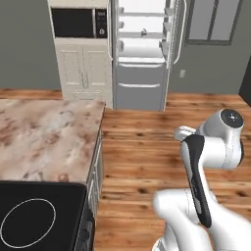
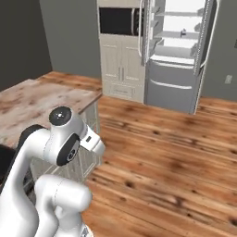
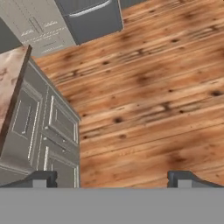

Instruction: Take a sugar cube from the saucer and place it inside the coffee. Then, grab milk from the fridge and place it next to the coffee on the counter to sweeten the coffee.

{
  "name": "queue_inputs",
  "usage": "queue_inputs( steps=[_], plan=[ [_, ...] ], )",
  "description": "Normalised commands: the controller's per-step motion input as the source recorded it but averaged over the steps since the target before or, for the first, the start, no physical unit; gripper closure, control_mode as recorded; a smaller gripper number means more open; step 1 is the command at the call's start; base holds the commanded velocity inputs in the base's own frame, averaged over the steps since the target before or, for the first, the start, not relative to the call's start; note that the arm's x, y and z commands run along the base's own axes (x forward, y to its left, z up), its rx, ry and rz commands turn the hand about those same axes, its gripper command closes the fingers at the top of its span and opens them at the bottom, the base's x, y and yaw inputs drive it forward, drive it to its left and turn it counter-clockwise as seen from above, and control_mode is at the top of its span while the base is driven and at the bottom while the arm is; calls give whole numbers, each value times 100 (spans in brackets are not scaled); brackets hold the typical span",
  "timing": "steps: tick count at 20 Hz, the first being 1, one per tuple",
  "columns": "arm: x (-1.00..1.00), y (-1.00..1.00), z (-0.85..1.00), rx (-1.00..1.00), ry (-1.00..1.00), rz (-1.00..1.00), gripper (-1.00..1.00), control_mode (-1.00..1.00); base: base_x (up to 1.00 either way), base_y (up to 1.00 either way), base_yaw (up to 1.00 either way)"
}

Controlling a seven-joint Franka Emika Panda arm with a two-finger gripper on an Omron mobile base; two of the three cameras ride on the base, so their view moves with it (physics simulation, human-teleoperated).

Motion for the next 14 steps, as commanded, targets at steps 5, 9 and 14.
queue_inputs(
  steps=[5,9,14],
  plan=[
    [0,0,0,0,0,0,-100,100,100,-36,-3],
    [0,0,0,0,0,0,-100,100,100,-38,-3],
    [0,0,0,0,0,0,-100,100,100,-36,-2]
  ],
)
